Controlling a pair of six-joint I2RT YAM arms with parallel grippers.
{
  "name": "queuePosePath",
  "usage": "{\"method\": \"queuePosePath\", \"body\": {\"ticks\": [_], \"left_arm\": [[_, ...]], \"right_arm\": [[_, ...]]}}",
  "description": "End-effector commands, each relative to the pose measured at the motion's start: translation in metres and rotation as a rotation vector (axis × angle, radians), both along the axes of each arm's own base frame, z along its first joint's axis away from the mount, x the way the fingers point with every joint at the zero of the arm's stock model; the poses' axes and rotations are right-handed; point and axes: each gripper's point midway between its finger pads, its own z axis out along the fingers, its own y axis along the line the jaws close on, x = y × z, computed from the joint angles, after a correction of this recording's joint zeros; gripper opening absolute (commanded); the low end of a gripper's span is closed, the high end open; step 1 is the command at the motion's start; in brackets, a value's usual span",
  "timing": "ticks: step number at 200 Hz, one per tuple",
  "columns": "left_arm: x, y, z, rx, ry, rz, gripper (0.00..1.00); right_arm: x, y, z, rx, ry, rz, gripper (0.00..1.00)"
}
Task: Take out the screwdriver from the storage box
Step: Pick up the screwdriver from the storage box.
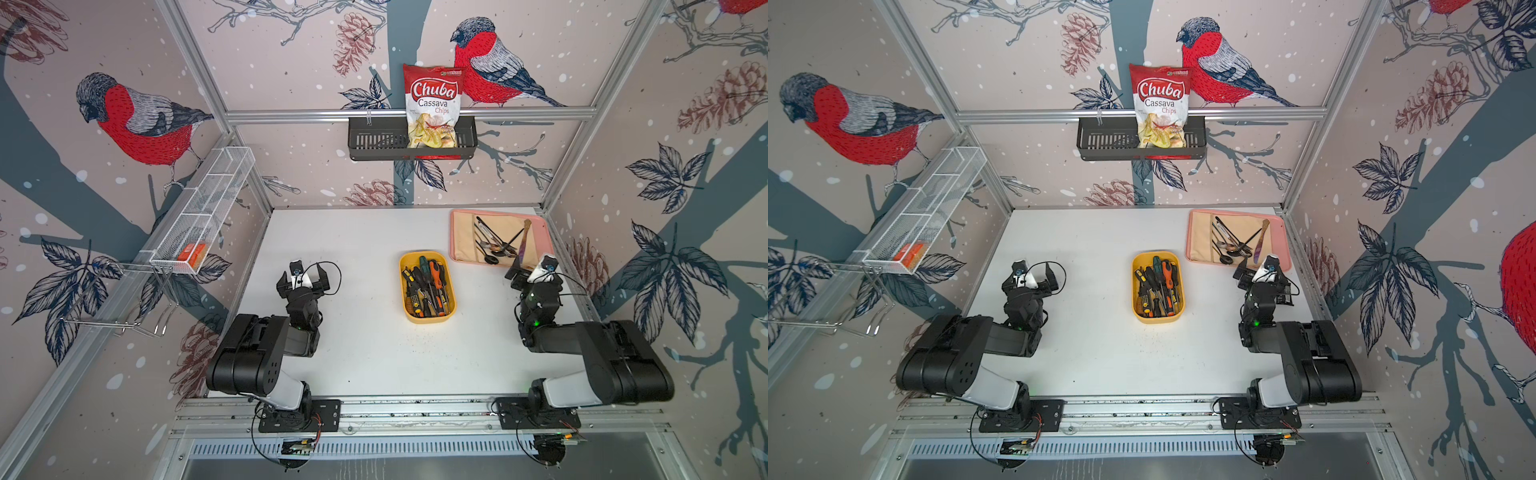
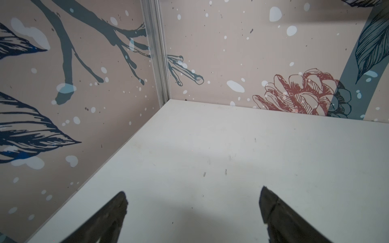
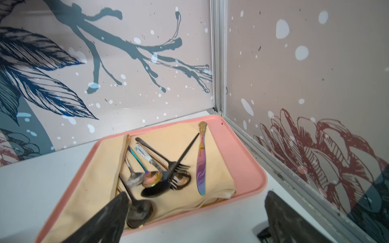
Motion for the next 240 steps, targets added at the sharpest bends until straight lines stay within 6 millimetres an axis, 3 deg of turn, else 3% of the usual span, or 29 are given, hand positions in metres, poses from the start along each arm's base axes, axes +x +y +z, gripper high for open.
{"method": "queuePosePath", "body": {"ticks": [1,20,37,57,62,73,93,105,112,121,147,176,199,240], "left_arm": [[0.007,0.001,0.009,0.02,0.041,0.038,0.99],[0.013,0.003,0.027,0.013,0.045,0.07,0.99],[0.018,0.01,0.044,-0.139,0.032,0.128,0.99],[0.032,0.001,0.052,-0.359,0.081,0.063,0.99],[0.037,-0.006,0.051,-0.406,0.106,0.015,0.98],[0.045,-0.026,0.054,-0.469,0.154,-0.093,0.96],[0.051,-0.067,0.052,-0.547,0.247,-0.304,0.82],[0.049,-0.087,0.048,-0.611,0.298,-0.398,0.74],[0.047,-0.098,0.043,-0.644,0.342,-0.436,0.71],[0.042,-0.112,0.038,-0.673,0.397,-0.489,0.66],[0.022,-0.144,0.022,-0.71,0.568,-0.565,0.54],[-0.009,-0.178,0.007,-0.743,0.717,-0.643,0.52],[-0.031,-0.198,0.002,-0.788,0.767,-0.692,0.53],[-0.053,-0.214,-0.004,-0.785,0.801,-0.71,0.55]], "right_arm": [[0.003,-0.008,-0.001,0.038,0.091,-0.057,1.0],[0.01,0.003,0.031,0.127,0.062,0.011,1.0],[0.016,0.021,0.056,0.236,0.049,0.11,1.0],[0.018,0.025,0.058,0.543,0.1,0.141,1.0],[0.021,0.033,0.062,0.578,0.101,0.22,0.99],[0.024,0.059,0.069,0.624,0.113,0.424,0.85],[0.031,0.08,0.064,0.652,0.215,0.496,0.71],[0.034,0.088,0.058,0.642,0.288,0.469,0.69],[0.034,0.095,0.062,0.628,0.319,0.483,0.66],[0.037,0.103,0.047,0.623,0.411,0.465,0.6],[0.034,0.139,0.031,0.554,0.602,0.477,0.45],[0.021,0.187,0.01,0.482,0.808,0.539,0.34],[0.01,0.217,-0.007,0.393,0.917,0.555,0.33],[-0.009,0.256,-0.035,0.333,1.037,0.604,0.33]]}}
